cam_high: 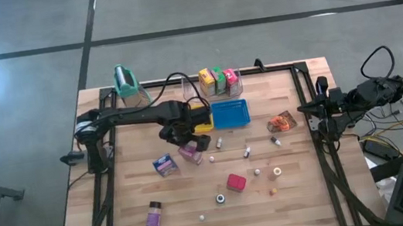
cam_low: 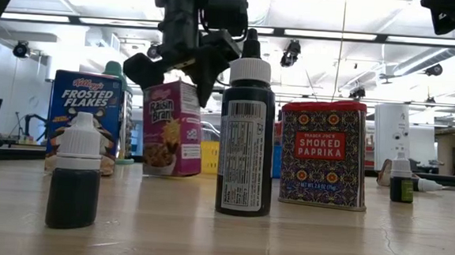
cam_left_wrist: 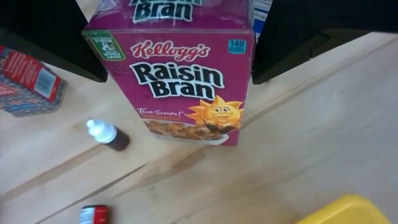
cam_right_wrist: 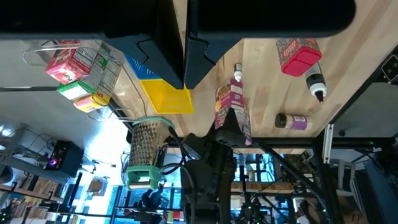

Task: Pick & Place Kitchen Items
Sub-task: Adjust the cereal boxes on the table

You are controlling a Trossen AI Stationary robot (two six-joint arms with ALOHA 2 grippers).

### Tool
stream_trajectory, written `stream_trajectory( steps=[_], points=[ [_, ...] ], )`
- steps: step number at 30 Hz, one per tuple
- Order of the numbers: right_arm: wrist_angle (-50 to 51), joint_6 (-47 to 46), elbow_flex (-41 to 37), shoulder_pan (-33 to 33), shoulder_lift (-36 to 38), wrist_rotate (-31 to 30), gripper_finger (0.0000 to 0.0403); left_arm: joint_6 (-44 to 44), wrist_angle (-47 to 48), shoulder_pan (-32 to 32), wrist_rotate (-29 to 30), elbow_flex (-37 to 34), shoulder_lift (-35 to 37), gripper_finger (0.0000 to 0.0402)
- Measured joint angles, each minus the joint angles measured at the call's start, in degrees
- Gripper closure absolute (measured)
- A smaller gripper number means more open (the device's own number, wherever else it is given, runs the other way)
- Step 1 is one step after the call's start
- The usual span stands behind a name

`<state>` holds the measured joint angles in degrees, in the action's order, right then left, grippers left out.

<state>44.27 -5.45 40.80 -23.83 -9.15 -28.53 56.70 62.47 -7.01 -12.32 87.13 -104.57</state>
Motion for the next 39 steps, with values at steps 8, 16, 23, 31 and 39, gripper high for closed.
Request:
stream_trajectory(
  steps=[8, 16, 23, 31, 39],
  points=[
    [0.0, 0.0, 0.0, 0.0, 0.0, 0.0, 0.0394, -1.0, 1.3, 0.0, 0.0, 1.7, 0.0, 0.0001],
    [0.0, -0.1, 0.0, 0.0, 0.0, 0.0, 0.0394, -6.1, 1.3, -0.6, -4.0, 1.7, 0.0, 0.0001],
    [0.0, 0.0, 0.0, 0.0, 0.0, 0.0, 0.0394, -3.2, 4.2, -2.9, -6.8, 1.1, -0.2, 0.0001],
    [0.0, 0.0, 0.0, 0.0, 0.0, 0.0, 0.0394, -3.0, 3.5, -3.6, -5.4, 1.0, -0.2, 0.0001],
    [0.0, 0.0, 0.0, 0.0, 0.0, 0.0, 0.0394, 0.2, 3.8, -3.5, -4.5, 1.0, -0.2, 0.0001]
  ],
)
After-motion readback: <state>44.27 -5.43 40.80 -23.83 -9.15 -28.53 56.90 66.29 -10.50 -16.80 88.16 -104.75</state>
